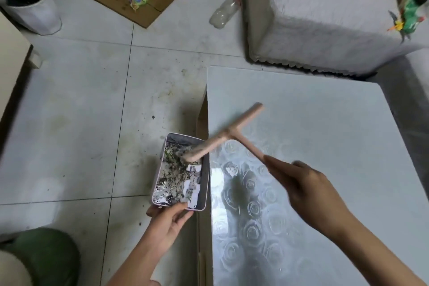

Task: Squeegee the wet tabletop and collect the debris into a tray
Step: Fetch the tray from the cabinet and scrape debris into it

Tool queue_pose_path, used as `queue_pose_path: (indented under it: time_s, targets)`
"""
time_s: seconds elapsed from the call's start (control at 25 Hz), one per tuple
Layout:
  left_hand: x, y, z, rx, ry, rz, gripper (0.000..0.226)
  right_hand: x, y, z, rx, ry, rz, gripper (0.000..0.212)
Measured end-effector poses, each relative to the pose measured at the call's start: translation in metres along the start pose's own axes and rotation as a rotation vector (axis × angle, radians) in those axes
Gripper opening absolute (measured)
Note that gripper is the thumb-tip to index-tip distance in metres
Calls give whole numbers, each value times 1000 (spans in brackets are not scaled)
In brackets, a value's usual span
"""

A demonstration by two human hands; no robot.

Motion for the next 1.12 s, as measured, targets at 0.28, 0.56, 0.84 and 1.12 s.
queue_pose_path:
  time_s: [0.28,0.56,0.84,1.12]
  targets:
    - [-7,40,33,-11,-18,17,28,38,-14,82,123,195,-107,44]
    - [-29,66,38,2,-24,56,19,-98,11,13,189,-203,-230,56]
    - [-35,71,43,65,51,122,34,-114,-44,31,125,-238,-91,45]
    - [-47,98,65,67,14,102,28,-125,-62,100,193,9,-200,39]
Point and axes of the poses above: each hand's wrist, its own x-axis away from the middle knuckle, its own y-axis out of the palm, z = x × y, the point moved 7 cm from there along -x, towards the middle knuckle, and after that the axes turned 5 degrees about x, right-handed, at the moved point
